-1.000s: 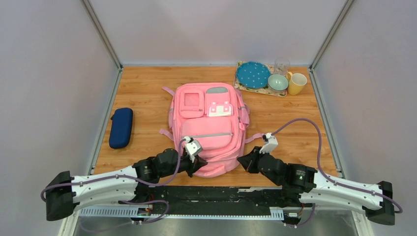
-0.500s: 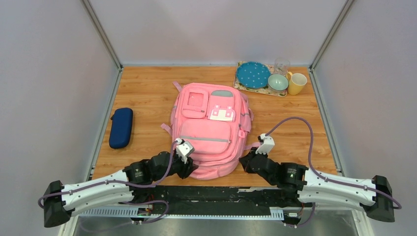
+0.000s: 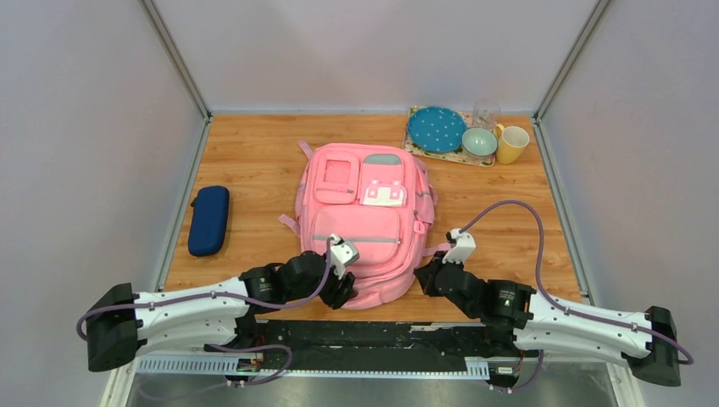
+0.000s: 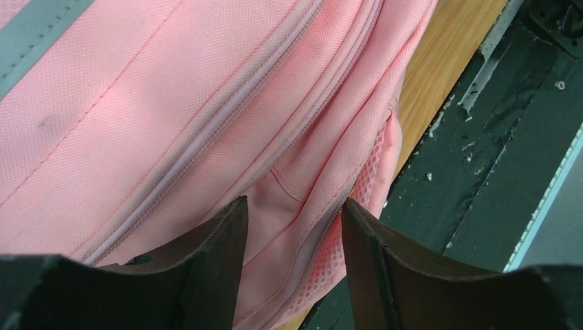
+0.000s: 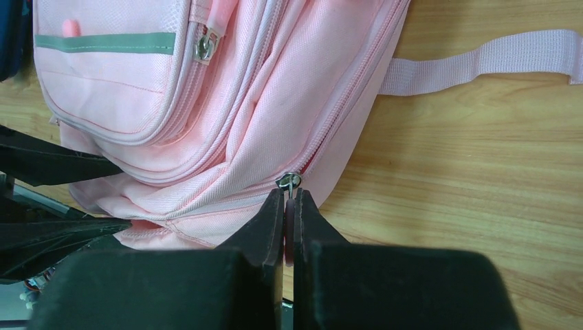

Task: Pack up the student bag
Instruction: Zip the student bag at the center of the board.

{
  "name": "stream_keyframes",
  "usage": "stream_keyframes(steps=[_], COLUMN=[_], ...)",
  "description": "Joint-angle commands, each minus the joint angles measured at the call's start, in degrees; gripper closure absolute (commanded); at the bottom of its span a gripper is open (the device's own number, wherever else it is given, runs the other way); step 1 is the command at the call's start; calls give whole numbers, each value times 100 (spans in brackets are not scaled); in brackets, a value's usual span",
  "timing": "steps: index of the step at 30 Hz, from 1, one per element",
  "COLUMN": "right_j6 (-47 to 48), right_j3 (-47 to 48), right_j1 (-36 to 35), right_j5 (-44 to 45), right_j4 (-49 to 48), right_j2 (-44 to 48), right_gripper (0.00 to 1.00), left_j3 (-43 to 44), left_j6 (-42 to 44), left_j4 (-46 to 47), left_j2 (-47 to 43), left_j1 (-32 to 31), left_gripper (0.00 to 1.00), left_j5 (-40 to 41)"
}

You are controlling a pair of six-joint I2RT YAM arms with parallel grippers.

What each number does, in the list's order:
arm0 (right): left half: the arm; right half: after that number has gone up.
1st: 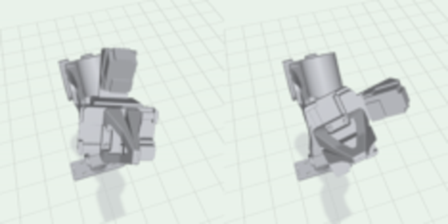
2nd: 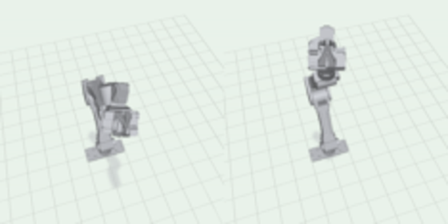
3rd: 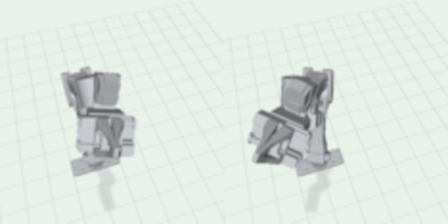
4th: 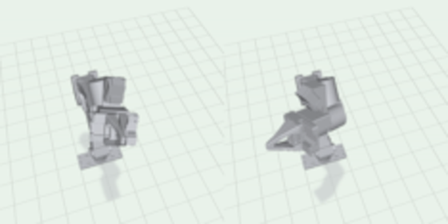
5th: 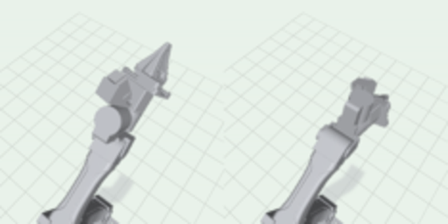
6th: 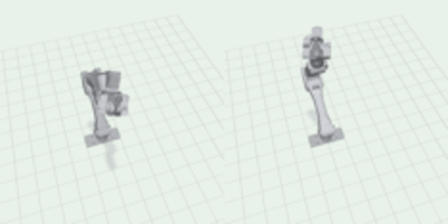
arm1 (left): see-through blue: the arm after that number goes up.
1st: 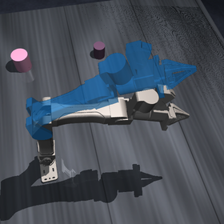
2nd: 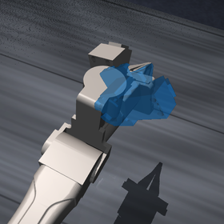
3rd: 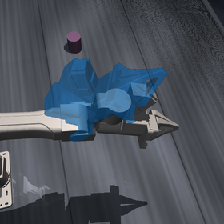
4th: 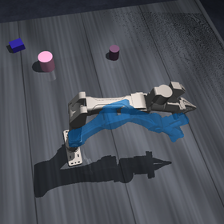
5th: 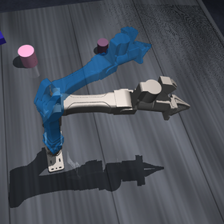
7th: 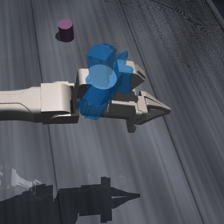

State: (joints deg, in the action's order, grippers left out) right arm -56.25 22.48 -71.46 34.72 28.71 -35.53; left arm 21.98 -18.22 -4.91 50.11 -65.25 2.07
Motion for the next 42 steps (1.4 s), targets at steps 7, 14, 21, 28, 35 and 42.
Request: stream_keyframes(steps=[7,14,21,28,35,42], right_j6=[176,483,27,-431,-597,-1257], right_j3=[222,336,363,29,-24,-103], right_j1=[9,9,18,202,554,1134], right_j5=[141,-202,402,799,1010,1020], right_j4=[-252,-542,98,320,311,302], right_j2=[143,-103,-42,450,328,-15], right_gripper=[100,100,100,100,100,100], left_j3=[650,729,783,-448,-968,-862], left_j6=[574,609,538,57,-990,-1535], left_j4=[270,684,-387,-1125,-1547,-2594], left_j2=[948,1256,1424,-218,-2241,-3136], left_j1=[-313,-339,-348,-339,-418,-418], left_gripper=[37,38,100,100,100,100], left_j5=[330,250,945,980,1084,1569])
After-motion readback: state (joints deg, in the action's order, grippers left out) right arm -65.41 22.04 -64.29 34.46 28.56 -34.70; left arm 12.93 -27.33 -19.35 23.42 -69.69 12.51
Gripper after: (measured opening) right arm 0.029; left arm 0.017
